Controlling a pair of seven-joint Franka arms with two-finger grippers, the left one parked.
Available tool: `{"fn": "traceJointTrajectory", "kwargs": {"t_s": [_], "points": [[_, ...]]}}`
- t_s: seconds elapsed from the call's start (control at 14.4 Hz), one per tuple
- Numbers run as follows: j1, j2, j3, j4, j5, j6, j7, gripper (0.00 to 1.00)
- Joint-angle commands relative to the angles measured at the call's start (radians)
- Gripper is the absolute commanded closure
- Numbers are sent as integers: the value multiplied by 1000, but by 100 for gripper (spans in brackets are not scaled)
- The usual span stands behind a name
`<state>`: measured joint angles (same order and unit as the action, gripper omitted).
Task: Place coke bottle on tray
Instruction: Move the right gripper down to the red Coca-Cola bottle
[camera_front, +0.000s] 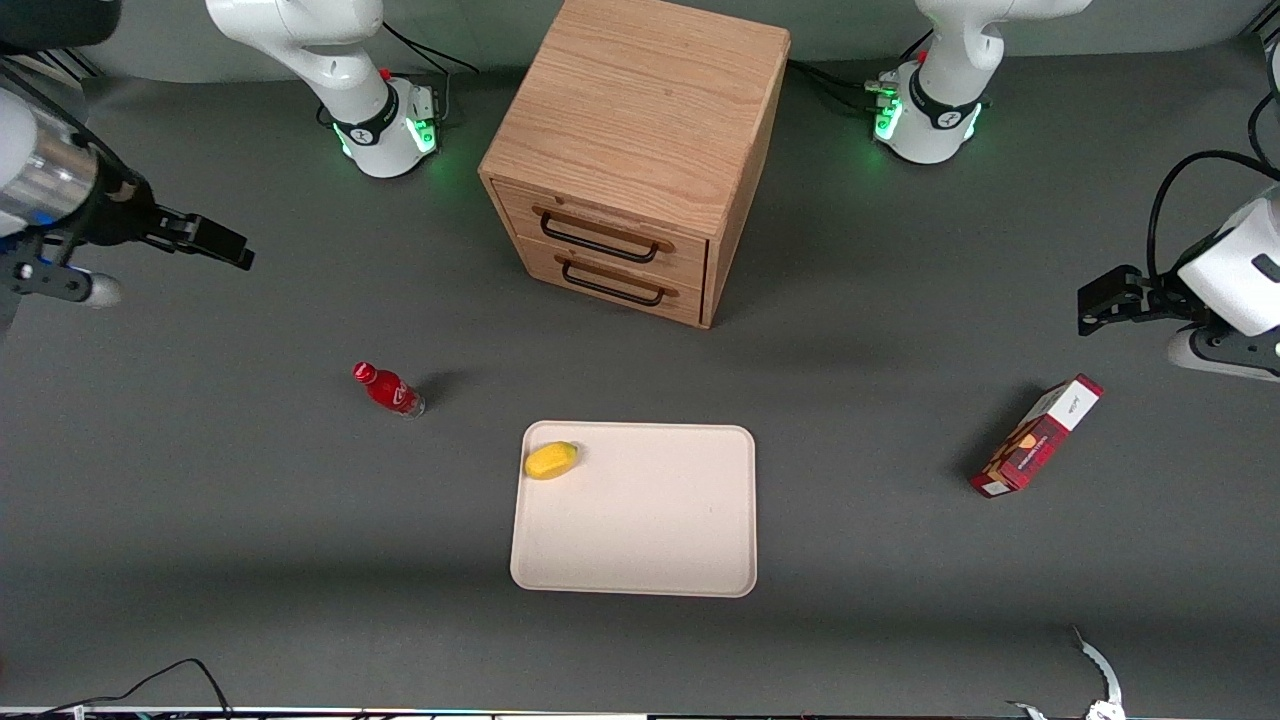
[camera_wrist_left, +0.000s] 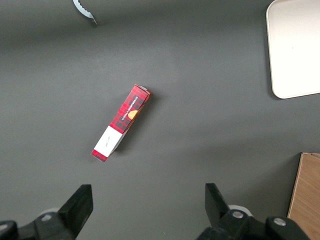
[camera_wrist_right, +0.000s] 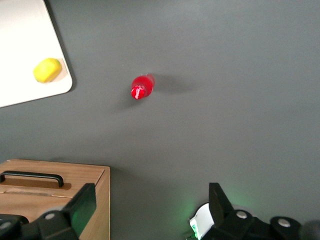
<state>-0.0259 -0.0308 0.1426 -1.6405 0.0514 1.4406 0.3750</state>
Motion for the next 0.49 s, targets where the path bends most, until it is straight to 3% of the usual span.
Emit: {"fn": "traceJointTrajectory", "kwargs": {"t_s": [0.0, 0.42], "points": [[8, -6, 37, -155, -4, 160, -16, 0], [14, 47, 40, -524, -21, 748, -15, 0]]}}
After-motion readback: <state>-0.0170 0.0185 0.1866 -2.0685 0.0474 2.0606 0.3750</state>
